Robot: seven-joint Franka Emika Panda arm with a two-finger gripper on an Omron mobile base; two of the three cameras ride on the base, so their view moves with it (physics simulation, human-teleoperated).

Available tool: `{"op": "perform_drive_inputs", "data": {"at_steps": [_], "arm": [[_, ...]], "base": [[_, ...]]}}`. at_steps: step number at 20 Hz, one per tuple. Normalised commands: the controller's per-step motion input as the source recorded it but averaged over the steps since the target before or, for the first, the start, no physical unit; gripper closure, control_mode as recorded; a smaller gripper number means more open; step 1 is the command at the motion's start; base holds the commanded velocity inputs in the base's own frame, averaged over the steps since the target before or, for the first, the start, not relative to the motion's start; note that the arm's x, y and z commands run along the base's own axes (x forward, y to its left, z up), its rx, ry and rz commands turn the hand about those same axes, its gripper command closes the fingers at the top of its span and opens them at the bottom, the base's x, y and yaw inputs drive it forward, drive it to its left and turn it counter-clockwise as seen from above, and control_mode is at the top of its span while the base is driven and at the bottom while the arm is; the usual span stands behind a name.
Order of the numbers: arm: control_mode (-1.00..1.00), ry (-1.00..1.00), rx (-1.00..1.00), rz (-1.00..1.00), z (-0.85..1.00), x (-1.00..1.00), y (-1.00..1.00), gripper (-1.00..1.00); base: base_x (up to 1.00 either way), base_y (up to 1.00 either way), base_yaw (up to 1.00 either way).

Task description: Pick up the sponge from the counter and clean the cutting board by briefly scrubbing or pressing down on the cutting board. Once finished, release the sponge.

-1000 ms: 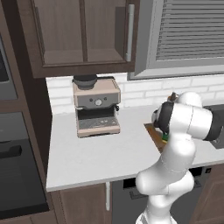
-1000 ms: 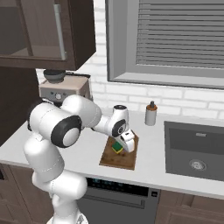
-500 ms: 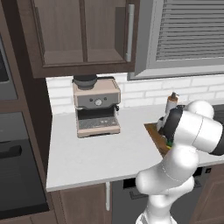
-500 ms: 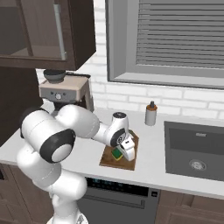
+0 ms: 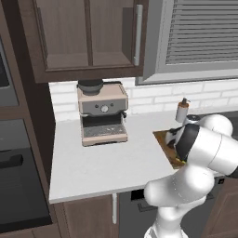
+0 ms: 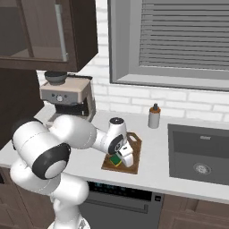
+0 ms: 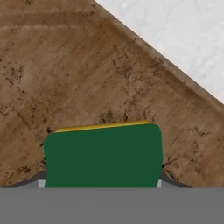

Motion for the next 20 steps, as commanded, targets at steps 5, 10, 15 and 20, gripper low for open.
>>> {"op": "perform_drive_inputs", "data": {"at_steps": [5, 10, 15, 20], "arm": [[-1.0, 0.0, 0.0, 0.0, -0.48, 0.0, 0.11, 1.0], [-1.0, -0.01, 0.0, -0.03, -0.23, 0.0, -0.37, 1.0], [-1.0, -0.14, 0.01, -0.04, 0.14, -0.31, -0.37, 1.0], [-1.0, -0.12, 0.0, -0.03, -0.01, -0.35, -0.35, 1.0]], "base": [[0.0, 0.0, 0.0], [0.0, 0.0, 0.0], [0.0, 0.0, 0.0], [0.0, 0.0, 0.0]]}}
